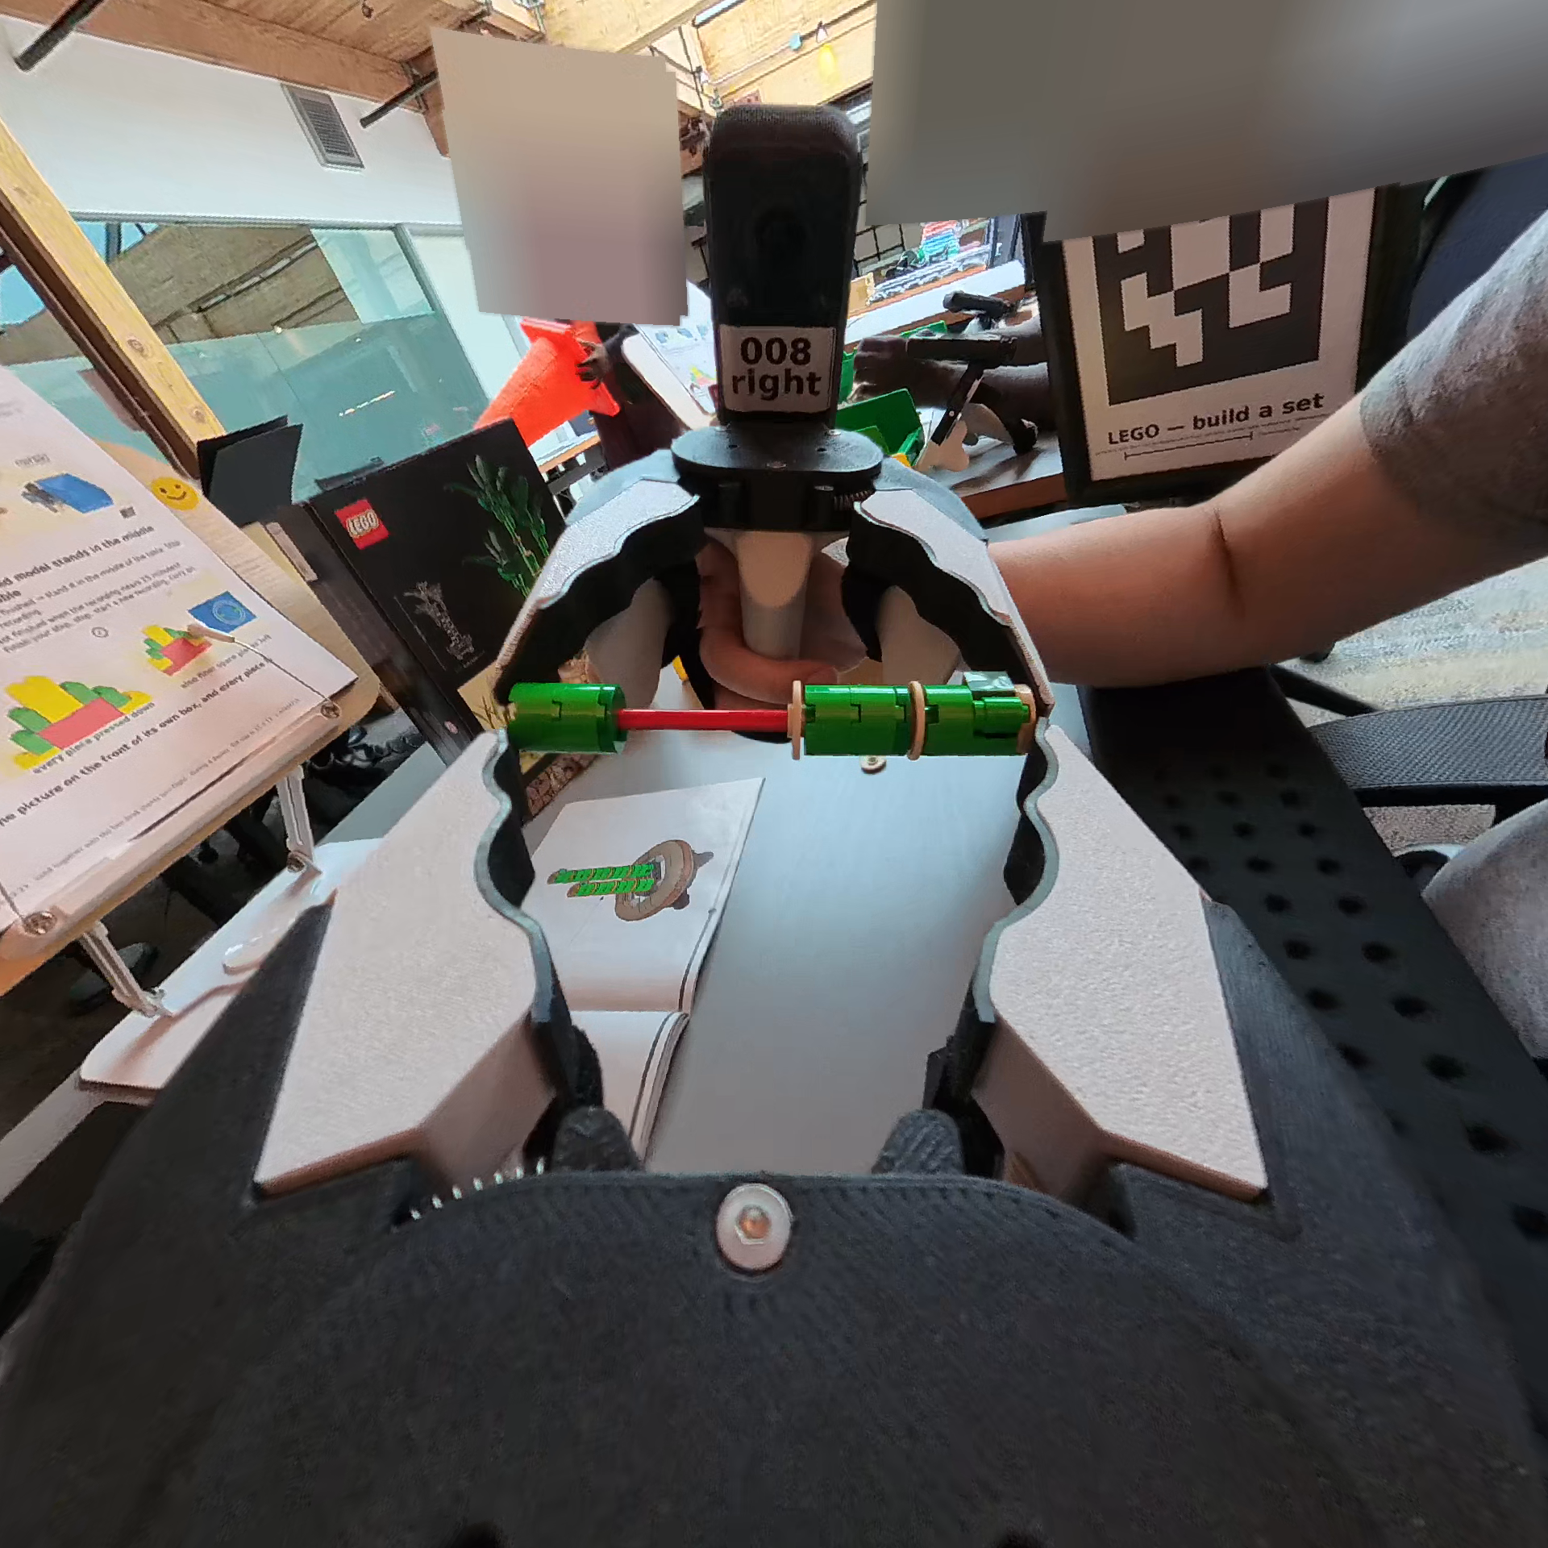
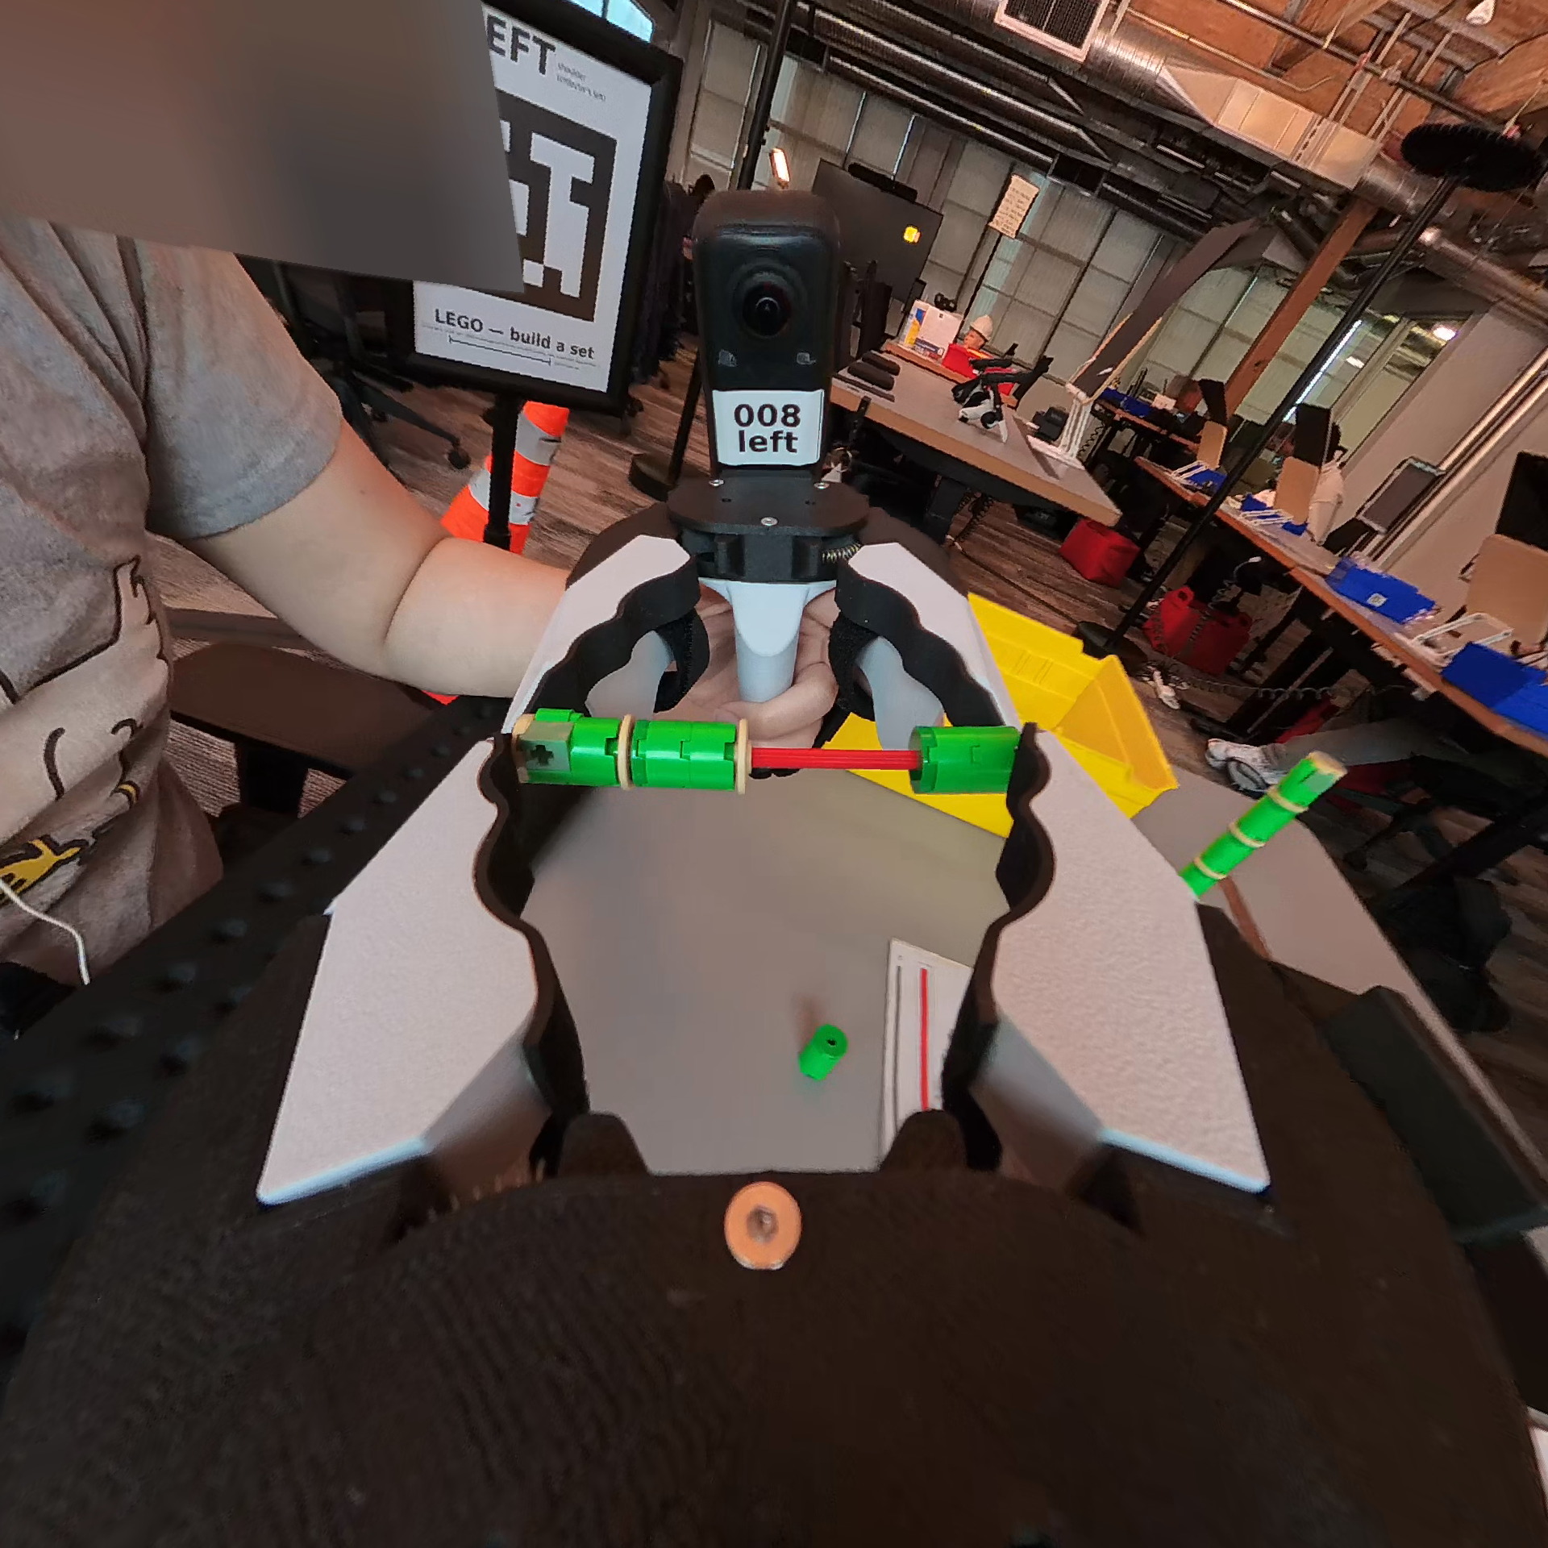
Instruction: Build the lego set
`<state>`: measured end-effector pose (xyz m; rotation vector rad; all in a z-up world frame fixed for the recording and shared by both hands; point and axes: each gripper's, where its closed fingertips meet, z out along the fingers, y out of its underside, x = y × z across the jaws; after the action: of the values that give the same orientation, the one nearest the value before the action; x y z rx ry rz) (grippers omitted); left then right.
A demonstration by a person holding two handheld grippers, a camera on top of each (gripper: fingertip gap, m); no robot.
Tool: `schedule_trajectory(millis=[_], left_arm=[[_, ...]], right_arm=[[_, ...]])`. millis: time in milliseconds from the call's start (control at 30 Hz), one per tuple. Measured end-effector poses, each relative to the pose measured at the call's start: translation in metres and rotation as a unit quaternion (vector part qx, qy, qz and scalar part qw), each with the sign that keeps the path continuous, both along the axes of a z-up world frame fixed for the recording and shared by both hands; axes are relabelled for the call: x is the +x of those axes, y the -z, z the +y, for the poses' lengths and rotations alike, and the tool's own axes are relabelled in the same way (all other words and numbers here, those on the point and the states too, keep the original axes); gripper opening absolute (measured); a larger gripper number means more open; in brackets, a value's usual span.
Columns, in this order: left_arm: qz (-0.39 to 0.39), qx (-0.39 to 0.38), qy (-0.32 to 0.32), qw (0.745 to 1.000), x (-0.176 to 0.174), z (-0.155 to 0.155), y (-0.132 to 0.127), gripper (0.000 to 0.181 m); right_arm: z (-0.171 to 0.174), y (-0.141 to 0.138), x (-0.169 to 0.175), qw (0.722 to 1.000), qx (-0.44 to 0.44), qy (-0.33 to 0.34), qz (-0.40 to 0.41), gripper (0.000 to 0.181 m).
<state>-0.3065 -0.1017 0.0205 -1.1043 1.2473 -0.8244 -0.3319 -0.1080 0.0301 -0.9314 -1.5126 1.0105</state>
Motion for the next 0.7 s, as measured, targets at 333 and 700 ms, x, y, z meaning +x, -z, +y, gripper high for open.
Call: schedule_trajectory(millis=[333, 700], left_arm=[[0.064, 0.073, 0.039, 0.994, 0.045, 0.0, -0.058, 0.116], [0.069, 0.132, 0.07, 0.986, 0.078, -0.004, -0.101, 0.116]], right_arm=[[0.002, -0.061, 0.047, 0.995, 0.071, 0.05, 0.045, 0.115], [-0.003, -0.101, 0.076, 0.986, 0.134, 0.098, 0.011, 0.115]])
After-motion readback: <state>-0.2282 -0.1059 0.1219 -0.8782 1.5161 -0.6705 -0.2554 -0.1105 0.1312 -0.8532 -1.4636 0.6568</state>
